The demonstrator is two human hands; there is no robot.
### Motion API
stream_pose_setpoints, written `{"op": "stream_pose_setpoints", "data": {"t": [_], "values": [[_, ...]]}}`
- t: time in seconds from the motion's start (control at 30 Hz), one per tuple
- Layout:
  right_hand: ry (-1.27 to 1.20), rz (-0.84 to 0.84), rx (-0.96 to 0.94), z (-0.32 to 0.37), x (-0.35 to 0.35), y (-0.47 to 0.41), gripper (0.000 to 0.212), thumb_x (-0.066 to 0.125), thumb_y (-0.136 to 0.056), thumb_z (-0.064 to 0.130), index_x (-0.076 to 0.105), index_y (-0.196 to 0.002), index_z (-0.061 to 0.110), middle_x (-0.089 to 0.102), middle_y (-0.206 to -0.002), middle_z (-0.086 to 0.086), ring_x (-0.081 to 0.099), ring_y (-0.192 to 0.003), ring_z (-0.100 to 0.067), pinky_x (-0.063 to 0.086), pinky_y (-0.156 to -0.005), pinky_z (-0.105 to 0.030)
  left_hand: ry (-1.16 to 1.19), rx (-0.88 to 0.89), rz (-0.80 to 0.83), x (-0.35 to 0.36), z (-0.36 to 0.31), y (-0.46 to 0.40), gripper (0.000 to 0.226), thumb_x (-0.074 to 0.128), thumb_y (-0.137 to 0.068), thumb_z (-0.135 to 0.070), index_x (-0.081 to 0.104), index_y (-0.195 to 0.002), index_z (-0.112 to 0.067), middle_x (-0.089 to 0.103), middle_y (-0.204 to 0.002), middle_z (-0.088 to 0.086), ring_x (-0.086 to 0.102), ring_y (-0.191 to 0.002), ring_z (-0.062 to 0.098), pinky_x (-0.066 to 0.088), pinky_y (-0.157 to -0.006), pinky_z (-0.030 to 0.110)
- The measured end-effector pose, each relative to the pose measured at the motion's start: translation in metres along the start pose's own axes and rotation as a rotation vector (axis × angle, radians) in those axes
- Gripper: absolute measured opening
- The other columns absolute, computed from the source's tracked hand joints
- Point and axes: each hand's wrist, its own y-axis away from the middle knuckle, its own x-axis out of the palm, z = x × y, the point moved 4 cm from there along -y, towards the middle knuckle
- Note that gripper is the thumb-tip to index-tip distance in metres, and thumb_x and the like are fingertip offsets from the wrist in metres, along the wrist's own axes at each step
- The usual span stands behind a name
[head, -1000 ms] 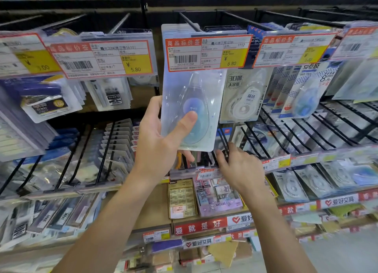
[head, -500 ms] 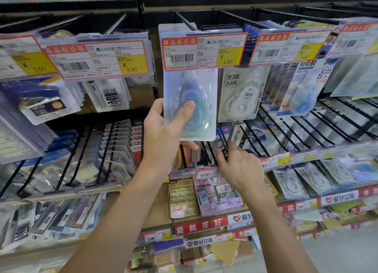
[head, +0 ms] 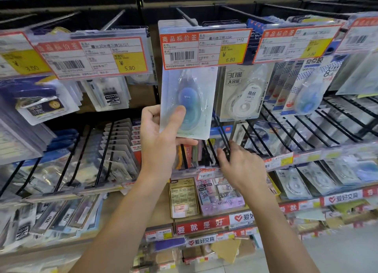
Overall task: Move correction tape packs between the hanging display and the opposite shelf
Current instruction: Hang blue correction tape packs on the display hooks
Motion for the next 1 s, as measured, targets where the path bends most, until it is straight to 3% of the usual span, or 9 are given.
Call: {"op": "stream_pose_setpoints", "data": {"t": [0.1,0.23,0.37,0.57,0.87,1.0], "values": [[0.007,0.002,0.0,-0.001,0.001,0.0,0.058,0.034,-0.103,0.049,0.054,-0.14,0.009,0.072,-0.117,-0.011,0.071,-0.091,-0.033,0.049,-0.07,-0.035,-0.003,-0.023,-0.048,0.001,0.002,0.0,0.023,0.071,-0.091,-0.02,0.051,-0.1,-0.014,0.067,-0.098,0.006,0.074,-0.088,0.025,0.056,-0.048,0.031],[0.012,-0.012,0.0,-0.001,0.002,0.0,0.056,0.035,-0.103,0.048,0.059,-0.132,0.008,0.073,-0.11,-0.012,0.071,-0.085,-0.033,0.044,-0.066,-0.034,0.016,-0.089,-0.094,0.002,0.007,-0.002,0.04,0.074,-0.077,-0.034,0.052,-0.101,-0.011,0.068,-0.106,0.015,0.074,-0.09,0.027,0.056,-0.05,0.027],[0.014,-0.014,-0.001,-0.002,0.003,0.0,0.057,0.032,-0.103,0.048,0.059,-0.13,0.007,0.073,-0.108,-0.012,0.071,-0.084,-0.034,0.045,-0.066,-0.035,0.095,-0.216,-0.151,0.0,0.015,-0.006,0.04,0.076,-0.083,-0.027,0.054,-0.107,-0.005,0.072,-0.112,0.017,0.075,-0.091,0.028,0.056,-0.053,0.026],[0.008,-0.014,0.006,-0.001,0.004,0.0,0.056,0.035,-0.102,0.048,0.057,-0.132,0.008,0.073,-0.109,-0.013,0.07,-0.085,-0.035,0.047,-0.068,-0.036,0.117,-0.265,-0.15,0.008,0.021,-0.005,0.039,0.076,-0.087,-0.025,0.053,-0.111,-0.005,0.075,-0.097,0.007,0.076,-0.085,0.025,0.059,-0.056,0.029],[0.01,-0.025,0.005,-0.001,0.003,0.0,0.056,0.035,-0.101,0.049,0.059,-0.131,0.008,0.074,-0.105,-0.014,0.07,-0.083,-0.035,0.047,-0.066,-0.036,-0.211,-0.191,-0.085,-0.001,0.019,-0.007,0.028,0.072,-0.092,-0.028,0.051,-0.107,-0.02,0.068,-0.115,0.008,0.074,-0.096,0.021,0.061,-0.061,0.031],[0.001,-0.03,0.022,0.0,-0.001,0.0,0.051,0.037,-0.102,0.048,0.061,-0.121,0.008,0.073,-0.099,-0.015,0.069,-0.086,-0.037,0.037,-0.063,-0.036,-0.286,-0.224,-0.038,-0.011,0.024,-0.004,0.031,0.072,-0.092,-0.027,0.052,-0.113,-0.015,0.066,-0.113,0.009,0.073,-0.096,0.02,0.062,-0.064,0.03]]}}
